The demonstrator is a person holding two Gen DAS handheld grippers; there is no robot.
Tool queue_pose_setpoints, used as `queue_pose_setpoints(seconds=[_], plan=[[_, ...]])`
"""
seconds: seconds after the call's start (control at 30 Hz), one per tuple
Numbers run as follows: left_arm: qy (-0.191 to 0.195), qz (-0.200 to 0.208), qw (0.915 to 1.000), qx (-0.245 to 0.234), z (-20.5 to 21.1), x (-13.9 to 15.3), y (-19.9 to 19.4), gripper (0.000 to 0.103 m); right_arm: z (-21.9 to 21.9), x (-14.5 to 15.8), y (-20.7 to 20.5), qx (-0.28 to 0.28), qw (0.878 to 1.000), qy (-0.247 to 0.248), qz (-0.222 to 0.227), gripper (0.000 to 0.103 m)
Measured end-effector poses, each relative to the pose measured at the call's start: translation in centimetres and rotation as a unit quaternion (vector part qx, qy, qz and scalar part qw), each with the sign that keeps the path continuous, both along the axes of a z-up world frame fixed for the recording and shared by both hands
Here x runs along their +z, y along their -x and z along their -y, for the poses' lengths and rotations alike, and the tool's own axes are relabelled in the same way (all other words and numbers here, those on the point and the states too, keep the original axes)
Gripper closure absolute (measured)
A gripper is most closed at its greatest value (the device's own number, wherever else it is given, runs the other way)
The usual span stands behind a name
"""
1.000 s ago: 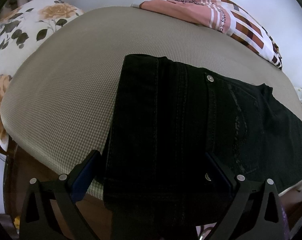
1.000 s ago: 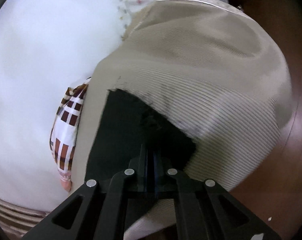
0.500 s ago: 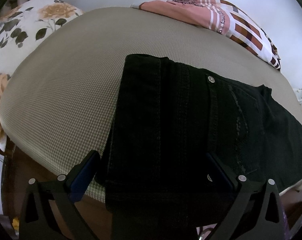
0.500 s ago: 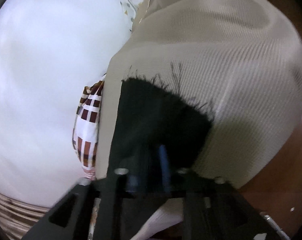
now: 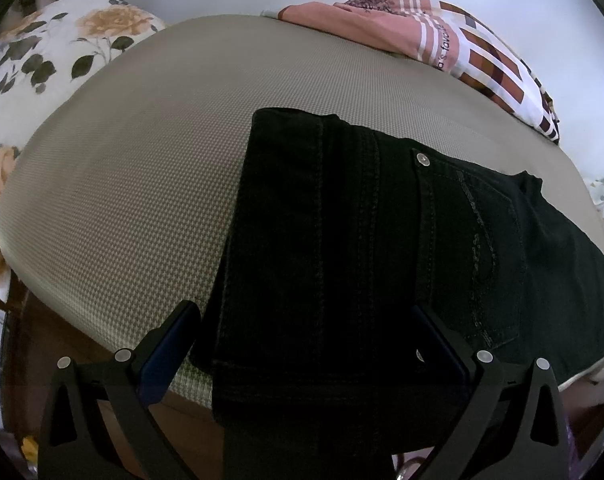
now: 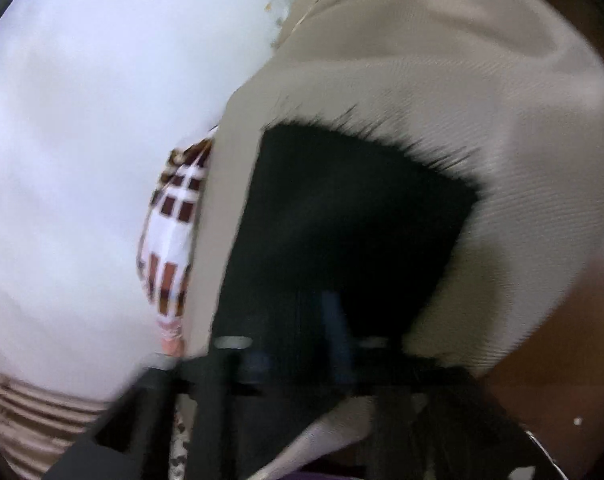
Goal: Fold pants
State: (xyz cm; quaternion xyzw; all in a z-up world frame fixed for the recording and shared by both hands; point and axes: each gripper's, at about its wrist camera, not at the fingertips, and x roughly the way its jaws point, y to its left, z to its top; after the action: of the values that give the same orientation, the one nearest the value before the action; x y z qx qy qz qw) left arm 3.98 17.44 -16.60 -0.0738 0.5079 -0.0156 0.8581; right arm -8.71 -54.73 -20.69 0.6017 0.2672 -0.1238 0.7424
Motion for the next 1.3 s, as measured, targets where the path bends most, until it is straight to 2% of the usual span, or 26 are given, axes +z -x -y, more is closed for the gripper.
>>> queue_pose_setpoints(seconds=[0.1, 0.2, 0.23, 0.3, 0.4, 0.43, 0.47, 0.53, 0.6, 0.7, 0.8, 0.93, 1.03, 1.1, 1.17, 1.27, 1.3], plan=[[0.004, -0.002, 1.0, 0.0, -0.1, -0.1, 0.0, 0.0, 0.6, 0.5, 0.4, -0.003, 1.0, 0.012, -0.026, 0.052], [0.01, -0.004, 0.9999, 0.005, -0.3, -0.1, -0.1, 0.0, 0.5, 1.2, 0.3, 0.0, 0.999, 0.022, -0.036, 0.043], [0.01, -0.003, 0.9999, 0.005, -0.3, -0.2, 0.0, 0.0, 0.6, 1.1, 0.1, 0.005, 0.998, 0.03, -0.048, 0.043], [0.009, -0.001, 0.9999, 0.004, -0.2, -0.2, 0.0, 0.0, 0.7, 0.9, 0.0, -0.006, 0.999, 0.013, -0.038, 0.041], [0.011, -0.002, 0.9999, 0.005, -0.4, -0.2, 0.0, 0.0, 0.2, 0.8, -1.0, 0.011, 1.0, 0.005, -0.013, 0.042], [0.012, -0.001, 0.9999, 0.004, -0.4, -0.2, 0.0, 0.0, -0.4, 0.5, -1.5, 0.02, 1.0, -0.01, 0.011, 0.043], [0.012, -0.002, 0.9999, 0.004, -0.4, -0.2, 0.0, 0.0, -1.0, 0.1, -2.1, 0.032, 0.998, -0.032, 0.041, 0.05], [0.012, -0.003, 0.9999, 0.005, -0.4, -0.2, -0.1, 0.0, -2.1, -0.2, -3.0, 0.046, 0.997, -0.03, 0.052, 0.055], [0.013, -0.003, 0.9999, 0.004, -0.4, -0.2, 0.0, 0.0, -2.6, -0.5, -3.4, 0.047, 0.998, -0.017, 0.047, 0.055], [0.013, -0.003, 0.9999, 0.005, -0.3, -0.2, 0.1, 0.0, -2.9, -1.1, -3.4, 0.037, 0.997, -0.029, 0.056, 0.058], [0.014, -0.003, 0.9999, 0.005, -0.3, -0.2, 0.0, 0.0, -2.5, -0.8, -1.7, 0.014, 0.998, -0.034, 0.057, 0.058], [0.014, 0.002, 0.9999, 0.005, -0.3, -0.3, 0.2, 0.0, -0.8, 0.6, 0.9, -0.021, 1.0, 0.015, -0.005, 0.056], [0.015, 0.004, 0.9999, 0.004, -0.3, -0.4, 0.2, 0.0, 0.5, 0.4, 0.9, -0.027, 1.0, 0.007, -0.015, 0.058], [0.016, 0.002, 0.9999, 0.004, -0.4, -0.4, 0.2, 0.0, 0.8, 0.7, 0.6, -0.039, 0.999, 0.019, -0.027, 0.056], [0.016, 0.003, 0.9999, 0.005, -0.4, -0.4, 0.3, 0.0, 0.8, 0.6, 0.2, -0.039, 0.999, 0.018, -0.015, 0.048], [0.016, 0.003, 0.9999, 0.005, -0.4, -0.4, 0.3, 0.0, -0.2, 0.7, -1.0, -0.011, 1.0, 0.016, 0.004, 0.048], [0.016, 0.003, 0.9999, 0.005, -0.4, -0.4, 0.3, 0.0, -0.6, 0.7, -1.1, 0.001, 1.0, 0.007, 0.026, 0.047]])
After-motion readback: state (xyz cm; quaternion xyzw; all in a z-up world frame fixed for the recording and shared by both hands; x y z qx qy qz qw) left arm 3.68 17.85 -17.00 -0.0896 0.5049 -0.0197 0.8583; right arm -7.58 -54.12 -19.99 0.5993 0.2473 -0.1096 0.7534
